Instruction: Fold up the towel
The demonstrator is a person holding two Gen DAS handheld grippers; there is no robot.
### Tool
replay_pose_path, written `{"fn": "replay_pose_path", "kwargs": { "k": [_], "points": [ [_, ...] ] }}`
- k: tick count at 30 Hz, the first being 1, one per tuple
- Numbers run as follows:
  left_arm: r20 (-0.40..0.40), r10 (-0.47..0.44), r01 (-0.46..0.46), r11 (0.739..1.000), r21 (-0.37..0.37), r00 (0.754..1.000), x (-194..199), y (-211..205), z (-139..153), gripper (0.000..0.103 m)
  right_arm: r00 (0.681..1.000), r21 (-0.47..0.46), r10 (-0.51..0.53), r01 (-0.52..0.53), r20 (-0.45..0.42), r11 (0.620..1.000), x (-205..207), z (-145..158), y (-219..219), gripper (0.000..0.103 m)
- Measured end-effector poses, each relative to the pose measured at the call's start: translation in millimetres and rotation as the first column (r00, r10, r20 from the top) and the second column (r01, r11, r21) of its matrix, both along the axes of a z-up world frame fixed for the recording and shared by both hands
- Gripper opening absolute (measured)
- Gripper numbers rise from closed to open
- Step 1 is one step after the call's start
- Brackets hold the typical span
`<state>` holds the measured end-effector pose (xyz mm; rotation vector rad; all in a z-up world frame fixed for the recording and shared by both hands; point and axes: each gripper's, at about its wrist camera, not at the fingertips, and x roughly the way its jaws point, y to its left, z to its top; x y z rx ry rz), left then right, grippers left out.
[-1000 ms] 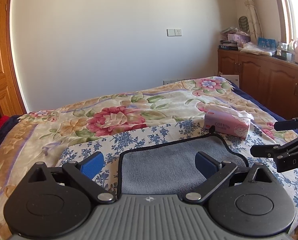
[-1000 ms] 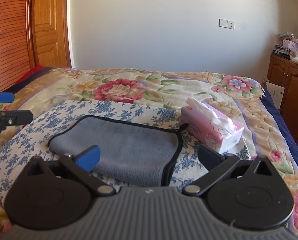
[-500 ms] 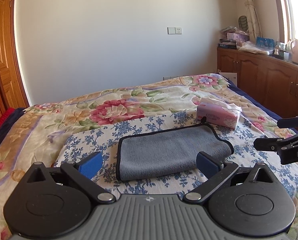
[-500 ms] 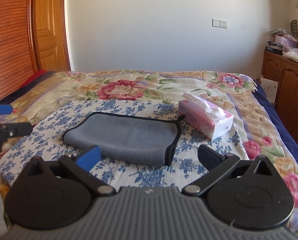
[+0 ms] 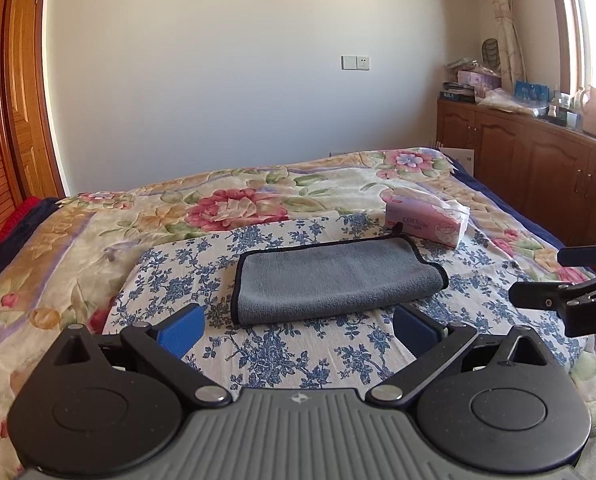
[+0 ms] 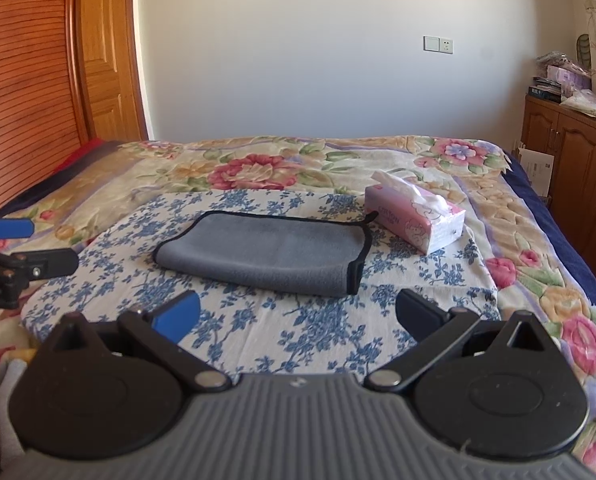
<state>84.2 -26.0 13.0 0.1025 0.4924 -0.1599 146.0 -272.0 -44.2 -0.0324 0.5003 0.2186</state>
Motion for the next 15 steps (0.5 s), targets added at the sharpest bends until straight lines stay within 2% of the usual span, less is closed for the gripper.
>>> {"fn": "replay_pose_path", "kwargs": {
  "k": [7, 15],
  "points": [
    [0.002, 0.014, -0.014, 1.000, 0.011, 1.000, -15.0, -0.9, -0.8, 0.103, 1.000, -0.008, -0.002, 0.002, 0.006, 1.000, -16.3, -2.2, 5.9, 0.103],
    [0.046, 0.035, -0.035, 0.999, 0.013, 0.998, -38.4, 2.1, -4.0, 0.103, 1.000, -0.011, -0.005, 0.005, 0.010, 1.000, -28.6, -2.5, 8.9, 0.103]
  ]
}}
